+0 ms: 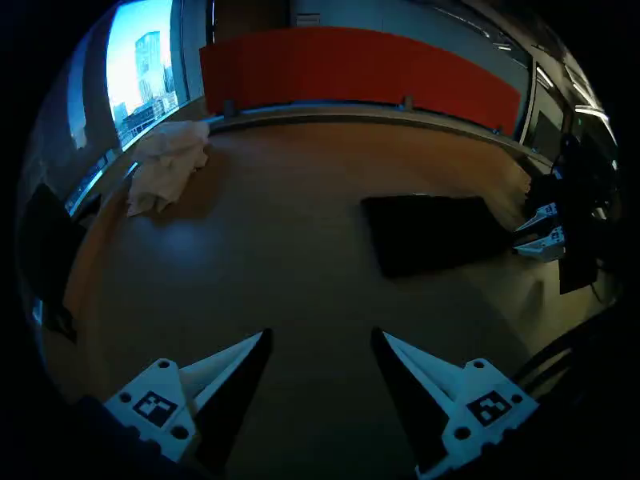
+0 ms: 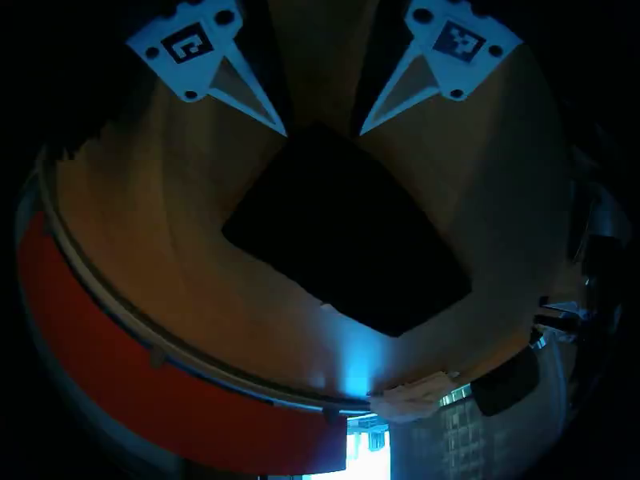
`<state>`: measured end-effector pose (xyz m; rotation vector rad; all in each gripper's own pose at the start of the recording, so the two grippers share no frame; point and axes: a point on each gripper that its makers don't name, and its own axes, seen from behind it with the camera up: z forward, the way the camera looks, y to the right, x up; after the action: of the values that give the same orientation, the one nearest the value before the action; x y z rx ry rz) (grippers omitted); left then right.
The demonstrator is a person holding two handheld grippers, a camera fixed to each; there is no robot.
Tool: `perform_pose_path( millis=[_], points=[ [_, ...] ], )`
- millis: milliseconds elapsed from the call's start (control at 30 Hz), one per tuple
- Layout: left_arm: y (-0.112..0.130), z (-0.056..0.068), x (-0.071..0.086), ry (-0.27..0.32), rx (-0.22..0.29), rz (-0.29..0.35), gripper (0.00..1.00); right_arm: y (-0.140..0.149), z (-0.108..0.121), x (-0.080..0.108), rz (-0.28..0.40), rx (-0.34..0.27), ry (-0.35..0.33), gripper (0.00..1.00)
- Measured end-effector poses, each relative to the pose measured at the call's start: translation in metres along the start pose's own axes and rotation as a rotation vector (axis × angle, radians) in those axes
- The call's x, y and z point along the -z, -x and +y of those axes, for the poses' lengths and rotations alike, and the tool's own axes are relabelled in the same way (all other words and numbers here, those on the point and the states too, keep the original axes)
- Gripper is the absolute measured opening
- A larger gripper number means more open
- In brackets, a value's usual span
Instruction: Fold towel
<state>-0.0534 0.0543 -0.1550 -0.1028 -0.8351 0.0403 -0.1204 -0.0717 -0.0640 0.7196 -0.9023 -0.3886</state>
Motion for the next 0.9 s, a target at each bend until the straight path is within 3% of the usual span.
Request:
perform_pose_path(
  millis=[467, 600, 900],
  points=[
    [0.0029, 0.0008, 0.0014, -0.001, 0.004, -0.004, 0.91, 0.0000, -0.0005, -0.0001, -0.001, 0.001, -0.033, 0.20],
    [0.0011, 0.0013, 0.0012, 0.000, 0.003, -0.002, 0.91, 0.0003, -0.0010, 0.0023, 0.002, -0.001, -0.031, 0.07],
    [-0.0034, 0.0021, 0.0009, 0.001, 0.006, 0.002, 0.91, -0.0033, -0.0028, 0.0085, 0.025, -0.005, -0.022, 0.03]
  ],
)
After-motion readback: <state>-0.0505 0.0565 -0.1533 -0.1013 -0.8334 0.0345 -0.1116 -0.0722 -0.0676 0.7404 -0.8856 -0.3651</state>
